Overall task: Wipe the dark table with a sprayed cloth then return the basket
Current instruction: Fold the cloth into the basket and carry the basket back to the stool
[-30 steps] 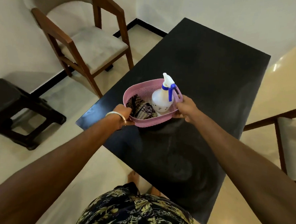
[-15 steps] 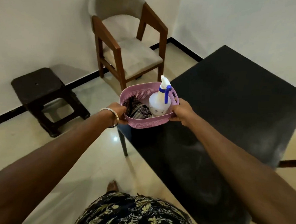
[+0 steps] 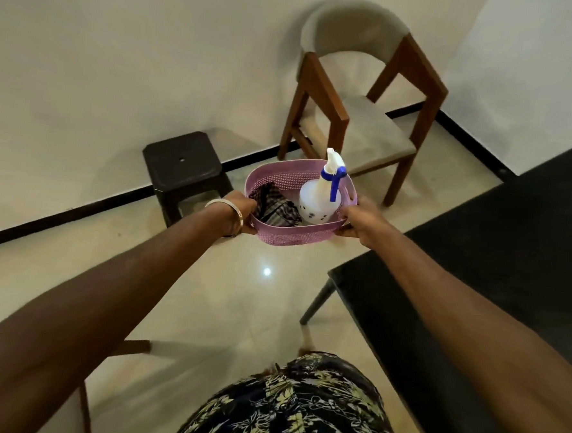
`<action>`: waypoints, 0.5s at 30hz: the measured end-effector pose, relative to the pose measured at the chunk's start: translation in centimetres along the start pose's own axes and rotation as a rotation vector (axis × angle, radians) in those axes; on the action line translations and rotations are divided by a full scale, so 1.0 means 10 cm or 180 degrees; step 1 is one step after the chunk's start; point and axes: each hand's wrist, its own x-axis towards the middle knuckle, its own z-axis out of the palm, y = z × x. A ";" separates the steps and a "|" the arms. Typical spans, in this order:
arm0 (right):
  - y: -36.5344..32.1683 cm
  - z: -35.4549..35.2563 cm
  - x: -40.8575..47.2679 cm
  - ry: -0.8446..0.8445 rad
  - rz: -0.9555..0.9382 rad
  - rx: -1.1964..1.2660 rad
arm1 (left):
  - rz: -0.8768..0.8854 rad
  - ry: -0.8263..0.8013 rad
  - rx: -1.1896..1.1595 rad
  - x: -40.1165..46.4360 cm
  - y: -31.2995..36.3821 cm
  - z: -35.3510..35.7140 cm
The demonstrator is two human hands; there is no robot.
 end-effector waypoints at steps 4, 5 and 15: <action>-0.30 0.52 0.32 -0.0220 -0.0042 -0.0050 | -0.0183 0.0215 -0.0251 0.28 0.03 -0.51; -0.37 0.66 0.43 -0.0268 -0.0091 -0.0099 | -0.0219 0.0274 -0.0316 0.36 0.04 -0.63; -1.18 1.92 1.69 -0.0824 -0.0211 -0.0426 | -0.0403 0.0783 -0.0504 1.38 0.30 -1.78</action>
